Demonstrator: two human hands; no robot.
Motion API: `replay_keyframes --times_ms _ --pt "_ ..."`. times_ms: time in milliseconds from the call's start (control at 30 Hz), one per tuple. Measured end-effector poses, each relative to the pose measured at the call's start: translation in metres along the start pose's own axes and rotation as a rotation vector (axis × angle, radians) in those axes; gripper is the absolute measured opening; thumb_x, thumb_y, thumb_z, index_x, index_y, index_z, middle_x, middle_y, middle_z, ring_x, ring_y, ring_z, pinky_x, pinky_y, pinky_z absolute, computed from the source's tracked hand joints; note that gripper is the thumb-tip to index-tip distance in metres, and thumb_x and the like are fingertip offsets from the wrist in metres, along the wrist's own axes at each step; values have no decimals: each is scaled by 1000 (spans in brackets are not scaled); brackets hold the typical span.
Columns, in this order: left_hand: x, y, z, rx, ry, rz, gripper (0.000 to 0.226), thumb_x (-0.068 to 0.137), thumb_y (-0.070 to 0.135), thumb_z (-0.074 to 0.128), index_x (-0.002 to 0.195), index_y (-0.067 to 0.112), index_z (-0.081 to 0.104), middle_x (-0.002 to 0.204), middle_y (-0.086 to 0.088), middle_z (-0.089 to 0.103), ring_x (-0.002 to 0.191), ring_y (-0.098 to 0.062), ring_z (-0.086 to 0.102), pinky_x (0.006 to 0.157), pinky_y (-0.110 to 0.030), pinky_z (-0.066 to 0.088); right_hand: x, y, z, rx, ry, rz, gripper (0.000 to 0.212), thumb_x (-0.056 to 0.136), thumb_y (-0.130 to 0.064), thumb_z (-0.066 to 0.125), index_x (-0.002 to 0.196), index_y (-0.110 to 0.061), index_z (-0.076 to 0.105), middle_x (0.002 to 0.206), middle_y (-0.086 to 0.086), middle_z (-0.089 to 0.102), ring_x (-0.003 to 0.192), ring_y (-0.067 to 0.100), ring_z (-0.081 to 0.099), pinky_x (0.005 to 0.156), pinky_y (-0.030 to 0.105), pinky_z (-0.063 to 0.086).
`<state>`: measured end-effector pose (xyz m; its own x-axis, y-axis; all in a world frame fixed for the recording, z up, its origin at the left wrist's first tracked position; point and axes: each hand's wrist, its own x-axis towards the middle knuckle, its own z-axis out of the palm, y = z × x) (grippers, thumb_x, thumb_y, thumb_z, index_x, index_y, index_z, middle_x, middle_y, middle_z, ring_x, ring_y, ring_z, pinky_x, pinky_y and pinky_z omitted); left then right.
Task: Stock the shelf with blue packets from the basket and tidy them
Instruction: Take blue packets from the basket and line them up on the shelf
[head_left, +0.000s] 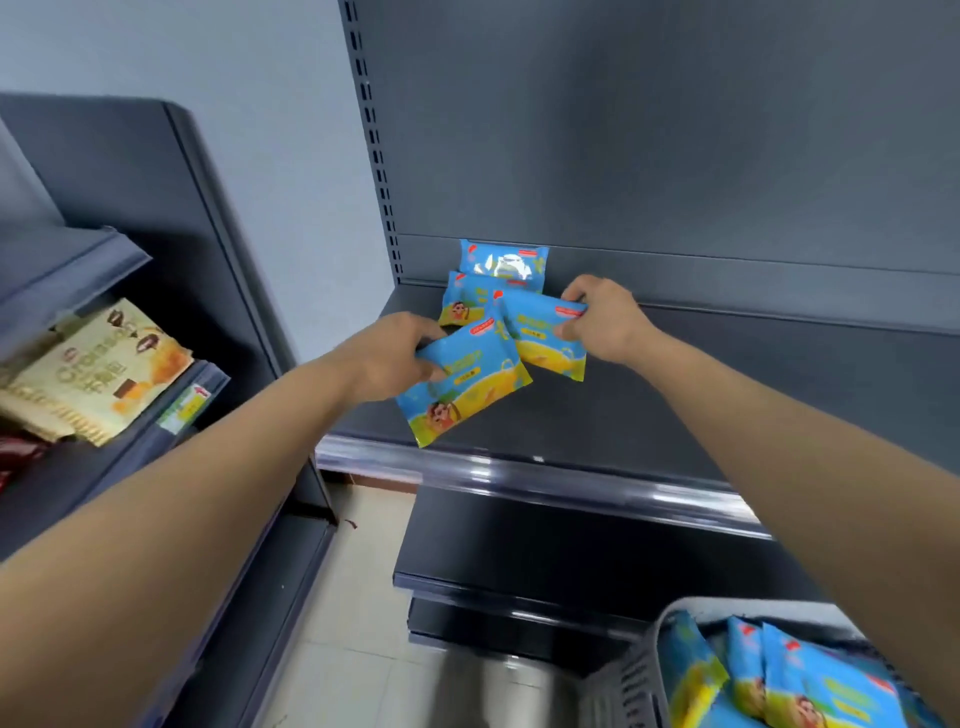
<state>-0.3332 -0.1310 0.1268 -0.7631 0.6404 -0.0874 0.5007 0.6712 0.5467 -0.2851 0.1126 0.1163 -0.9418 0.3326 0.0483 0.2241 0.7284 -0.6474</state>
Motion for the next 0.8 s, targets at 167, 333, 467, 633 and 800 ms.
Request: replay_keyframes --times_ms 167,333,467,633,800 --pt "26 -25 -9 65 21 -7 17 80 13 70 97 14 67 87 0 63 79 -16 56 73 -28 45 37 -3 26 27 -43 -23 28 76 -6 72 103 -8 61 100 5 49 81 18 47 65 23 39" --pt "51 -40 -8 79 51 15 18 82 13 65 100 17 66 87 4 60 80 -15 54 70 -24 40 67 -1 45 49 -36 12 34 78 -3 68 110 -10 59 106 5 50 81 18 53 65 23 41" --pt "71 -45 -5 73 112 14 21 84 13 61 105 17 64 96 1 61 84 -16 54 72 -25 40 83 6 49 84 10 80 38 77 -2 67 112 -9 55 98 7 52 72 18 54 63 27 46" --pt "93 -46 -5 90 57 13 30 81 9 64 110 17 62 107 -2 62 93 -20 56 82 -32 47 96 10 50 107 28 103 37 78 -2 67 111 -9 52 96 6 52 69 17 56 61 29 52" --pt "119 -41 -3 137 -10 22 42 78 8 67 117 17 59 112 -2 58 90 -16 52 77 -30 46 101 16 48 129 -9 100 45 82 3 61 124 -10 49 109 13 54 97 26 59 77 31 52"
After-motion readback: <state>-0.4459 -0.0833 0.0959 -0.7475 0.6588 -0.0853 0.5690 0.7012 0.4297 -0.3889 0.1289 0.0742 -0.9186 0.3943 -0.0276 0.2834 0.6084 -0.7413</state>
